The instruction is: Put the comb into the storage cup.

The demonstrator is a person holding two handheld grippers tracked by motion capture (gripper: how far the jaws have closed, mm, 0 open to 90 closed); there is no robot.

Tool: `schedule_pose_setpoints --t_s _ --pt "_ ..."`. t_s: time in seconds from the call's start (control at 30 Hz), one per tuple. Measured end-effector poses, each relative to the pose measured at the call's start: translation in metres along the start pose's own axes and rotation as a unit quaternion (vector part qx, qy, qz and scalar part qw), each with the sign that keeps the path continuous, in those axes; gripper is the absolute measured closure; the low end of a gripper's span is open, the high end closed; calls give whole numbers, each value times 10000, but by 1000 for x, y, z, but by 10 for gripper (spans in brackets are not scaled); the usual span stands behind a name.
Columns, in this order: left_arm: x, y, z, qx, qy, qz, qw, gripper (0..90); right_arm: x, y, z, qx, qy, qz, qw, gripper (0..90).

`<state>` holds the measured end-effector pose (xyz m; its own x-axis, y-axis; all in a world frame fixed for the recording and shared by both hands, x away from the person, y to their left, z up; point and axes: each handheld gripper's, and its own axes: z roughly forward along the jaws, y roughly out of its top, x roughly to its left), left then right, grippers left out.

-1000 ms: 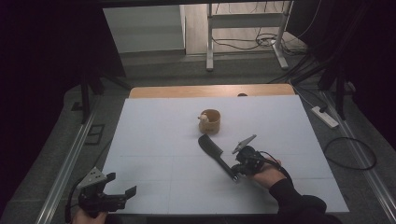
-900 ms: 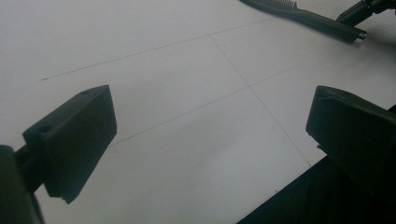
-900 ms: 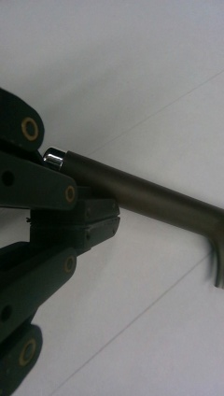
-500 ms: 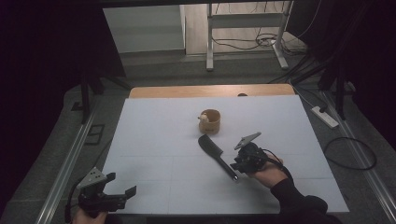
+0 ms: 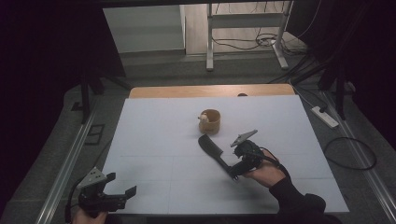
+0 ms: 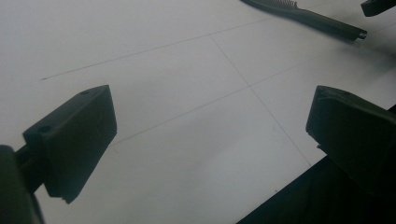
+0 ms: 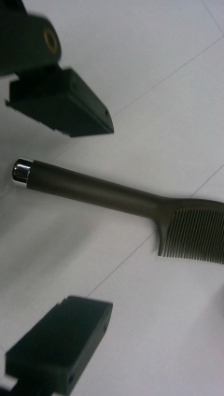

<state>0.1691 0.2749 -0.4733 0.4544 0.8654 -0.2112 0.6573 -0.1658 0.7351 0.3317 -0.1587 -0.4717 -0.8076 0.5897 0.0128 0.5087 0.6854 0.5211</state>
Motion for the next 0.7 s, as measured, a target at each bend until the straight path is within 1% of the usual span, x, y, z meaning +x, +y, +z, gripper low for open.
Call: schedule_pose_setpoints --t_s 0.07,0.1,0.17,0.27,0.33,0.53,0.7 --pt "0 0 0 0 0 0 10000 24 0 1 0 -15 7 -10 10000 99" --pt "0 0 0 1 0 0 10000 24 0 3 0 4 46 9 10000 66" --pt "0 0 0 0 0 -1 10000 24 0 4 0 17 66 29 10000 52" --pt "0 0 0 1 1 4 10000 24 1 7 2 57 21 35 10000 18" --pt "0 0 0 -1 -2 0 10000 24 2 9 4 98 -31 -10 9999 0" --pt "0 0 0 0 -2 0 10000 24 6 15 10 223 -79 -65 9997 0" --pt "0 0 0 0 -4 -2 10000 24 10 21 16 322 -22 -74 9995 0"
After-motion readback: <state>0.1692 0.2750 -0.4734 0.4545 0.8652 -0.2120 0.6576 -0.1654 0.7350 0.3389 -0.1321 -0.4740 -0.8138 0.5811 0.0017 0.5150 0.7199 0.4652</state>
